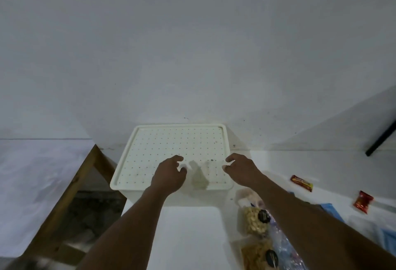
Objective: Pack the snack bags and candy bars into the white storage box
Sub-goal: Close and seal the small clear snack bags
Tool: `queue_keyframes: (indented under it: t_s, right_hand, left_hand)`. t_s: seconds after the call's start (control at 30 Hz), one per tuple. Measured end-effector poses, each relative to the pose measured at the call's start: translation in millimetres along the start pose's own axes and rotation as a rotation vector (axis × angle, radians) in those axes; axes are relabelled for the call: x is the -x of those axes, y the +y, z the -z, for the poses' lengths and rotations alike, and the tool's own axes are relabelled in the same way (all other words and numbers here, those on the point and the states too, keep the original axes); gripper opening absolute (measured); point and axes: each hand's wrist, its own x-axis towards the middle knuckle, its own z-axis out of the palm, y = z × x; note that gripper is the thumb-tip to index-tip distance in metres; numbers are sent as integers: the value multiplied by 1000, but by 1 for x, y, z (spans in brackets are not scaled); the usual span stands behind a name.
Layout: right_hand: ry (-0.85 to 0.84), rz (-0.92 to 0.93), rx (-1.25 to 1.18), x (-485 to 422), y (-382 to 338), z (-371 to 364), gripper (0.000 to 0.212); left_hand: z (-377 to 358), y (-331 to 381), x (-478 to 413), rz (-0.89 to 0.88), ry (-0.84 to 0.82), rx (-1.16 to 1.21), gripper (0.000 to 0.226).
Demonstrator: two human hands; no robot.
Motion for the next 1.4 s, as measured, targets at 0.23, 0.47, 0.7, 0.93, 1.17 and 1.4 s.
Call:
queue_keyframes:
  t_s: [0.23, 0.47, 0.7, 0.93, 1.17, 1.4]
  right_hand:
    - [88, -62, -58, -4, 40, 15, 28]
    - [100, -200, -19, 14, 126, 54, 8]
    - [-154, -368, 179, 44, 190, 65, 23]
    - [-138, -249, 261, 55, 206, 24, 18]
    - [-155, -106, 72, 45, 156, 74, 16]
    - [-169, -43, -71, 69, 101, 161, 14]
  left_hand:
    - [-49, 51, -11, -227, 14, 36, 30]
    - [-117, 127, 6, -374, -96, 73, 25]
    - [-178, 145, 47, -313, -412, 27, 32]
    - [-195, 132, 53, -253, -515, -43, 36]
    - [-162, 150, 34, -91, -526, 165, 61]
    - [-109, 174, 22, -125, -515, 543, 29]
